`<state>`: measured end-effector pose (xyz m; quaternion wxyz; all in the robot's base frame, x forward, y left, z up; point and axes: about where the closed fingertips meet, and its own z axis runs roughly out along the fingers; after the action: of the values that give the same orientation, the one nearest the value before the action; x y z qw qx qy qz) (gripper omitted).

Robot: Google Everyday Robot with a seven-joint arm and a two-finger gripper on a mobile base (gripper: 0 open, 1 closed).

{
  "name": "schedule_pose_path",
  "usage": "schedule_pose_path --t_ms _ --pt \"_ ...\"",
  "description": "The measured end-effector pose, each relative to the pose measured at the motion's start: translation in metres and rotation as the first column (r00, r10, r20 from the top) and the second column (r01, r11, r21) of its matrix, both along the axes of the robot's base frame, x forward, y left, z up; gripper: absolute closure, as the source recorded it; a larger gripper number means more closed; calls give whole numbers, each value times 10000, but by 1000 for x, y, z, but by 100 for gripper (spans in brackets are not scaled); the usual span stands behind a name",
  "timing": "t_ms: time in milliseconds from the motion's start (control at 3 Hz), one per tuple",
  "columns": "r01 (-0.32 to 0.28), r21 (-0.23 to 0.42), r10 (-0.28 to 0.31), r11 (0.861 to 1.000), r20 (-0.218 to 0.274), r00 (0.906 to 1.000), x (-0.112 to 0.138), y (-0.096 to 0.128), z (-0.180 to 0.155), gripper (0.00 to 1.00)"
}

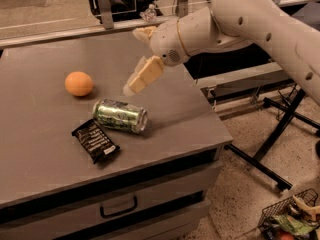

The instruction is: Move orange near green can

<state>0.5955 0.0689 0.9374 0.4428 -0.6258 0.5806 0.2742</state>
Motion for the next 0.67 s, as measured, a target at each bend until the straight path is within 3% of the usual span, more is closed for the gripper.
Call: schedule_pose_path --t_ms 667 --pt "-646 422 663 9970 -410 9970 48 66 -44 0"
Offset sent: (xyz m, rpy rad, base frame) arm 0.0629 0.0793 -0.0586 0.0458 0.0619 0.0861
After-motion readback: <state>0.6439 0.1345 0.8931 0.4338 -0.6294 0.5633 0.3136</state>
